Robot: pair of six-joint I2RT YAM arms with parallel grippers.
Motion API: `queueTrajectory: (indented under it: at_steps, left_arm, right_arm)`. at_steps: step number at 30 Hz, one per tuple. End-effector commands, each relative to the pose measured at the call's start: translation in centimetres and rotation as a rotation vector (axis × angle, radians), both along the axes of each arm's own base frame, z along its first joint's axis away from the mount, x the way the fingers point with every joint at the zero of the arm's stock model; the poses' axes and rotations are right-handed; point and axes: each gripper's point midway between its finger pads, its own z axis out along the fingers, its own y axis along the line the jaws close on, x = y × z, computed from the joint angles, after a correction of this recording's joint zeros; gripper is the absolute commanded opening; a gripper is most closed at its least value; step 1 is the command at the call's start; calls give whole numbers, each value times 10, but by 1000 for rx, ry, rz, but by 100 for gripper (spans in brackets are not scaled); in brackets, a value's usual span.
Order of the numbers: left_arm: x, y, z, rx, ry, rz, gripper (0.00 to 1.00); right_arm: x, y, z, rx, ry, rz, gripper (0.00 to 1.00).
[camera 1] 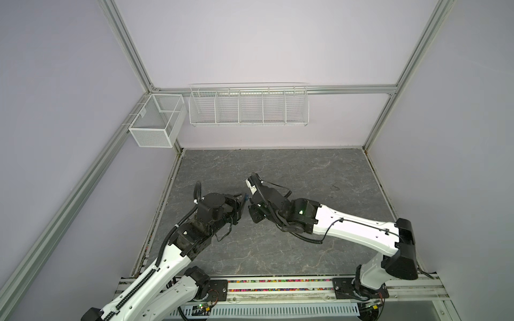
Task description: Unlock with the key
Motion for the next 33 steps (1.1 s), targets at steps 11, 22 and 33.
queueTrajectory:
  at_steps: [11, 22, 33]
  left_arm:
    - [18, 28, 14, -1, 7, 183, 0]
    - [21, -28, 55, -73, -131, -72, 0]
    - [11, -32, 63, -112, -123, -116, 0]
  right_arm:
    - [20, -22, -14, -111, -23, -109, 7]
    - [7, 34, 16, 295, 256, 129, 7]
    - [38, 13, 18, -98, -310, 7, 7]
